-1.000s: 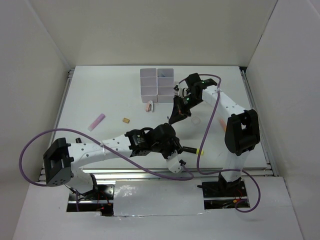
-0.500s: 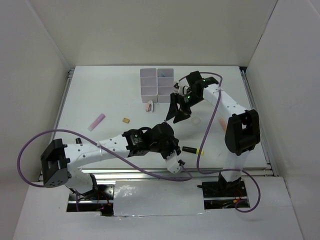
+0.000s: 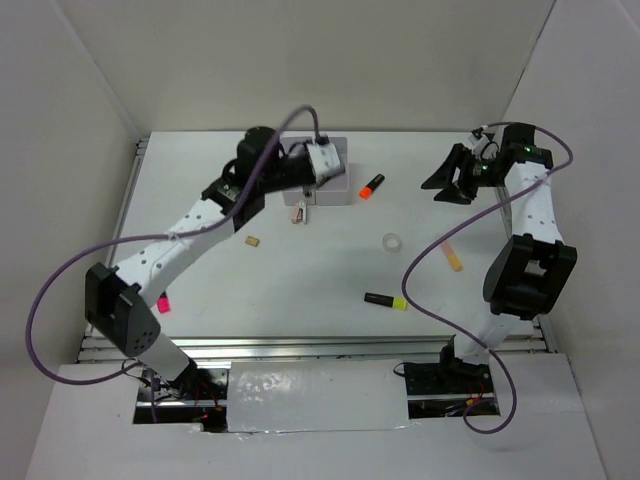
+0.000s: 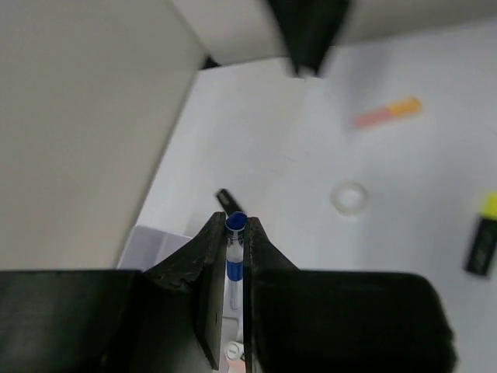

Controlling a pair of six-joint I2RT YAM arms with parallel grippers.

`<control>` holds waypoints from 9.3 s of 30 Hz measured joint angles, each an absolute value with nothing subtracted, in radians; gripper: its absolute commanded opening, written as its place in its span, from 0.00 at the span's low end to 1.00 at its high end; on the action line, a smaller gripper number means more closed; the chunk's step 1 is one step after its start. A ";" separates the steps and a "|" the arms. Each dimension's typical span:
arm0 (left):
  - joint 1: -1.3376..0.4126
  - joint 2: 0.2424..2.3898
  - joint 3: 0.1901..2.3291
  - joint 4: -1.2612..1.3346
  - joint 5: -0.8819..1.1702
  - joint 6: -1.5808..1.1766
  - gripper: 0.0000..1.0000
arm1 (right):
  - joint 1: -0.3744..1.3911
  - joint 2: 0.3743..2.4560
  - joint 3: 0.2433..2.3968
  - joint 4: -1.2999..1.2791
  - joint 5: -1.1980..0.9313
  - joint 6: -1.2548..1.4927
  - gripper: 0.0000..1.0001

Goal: Sort the stationery into containers
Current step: Place the stationery into the container, then grab a piece of stationery with the right arm, then pass the stationery from the right arm to the left, then place the stationery into the container, then grab a piece of stationery with the left arm

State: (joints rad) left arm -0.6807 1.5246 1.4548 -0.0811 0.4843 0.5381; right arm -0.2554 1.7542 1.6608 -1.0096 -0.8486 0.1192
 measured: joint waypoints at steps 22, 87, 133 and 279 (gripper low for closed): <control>-0.353 2.276 1.979 0.609 0.481 -0.109 0.00 | -0.313 1.617 1.464 -0.952 -0.850 0.068 0.63; -0.395 1.362 1.168 -0.109 0.712 0.397 0.74 | -0.091 2.047 1.501 -0.832 0.051 -0.287 0.43; -0.820 1.500 1.026 -0.191 0.593 1.709 0.53 | 0.419 2.022 1.808 -1.172 -0.580 0.299 0.00; 0.020 2.386 2.034 -1.228 -0.041 0.466 0.51 | 0.091 1.420 1.332 -0.944 -0.380 -0.132 0.80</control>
State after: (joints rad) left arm 0.0204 2.3863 2.0338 -1.2282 -0.0406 0.4656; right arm 0.0910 1.4197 1.3319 -0.9443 -0.3801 -0.1322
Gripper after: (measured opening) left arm 0.558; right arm 0.800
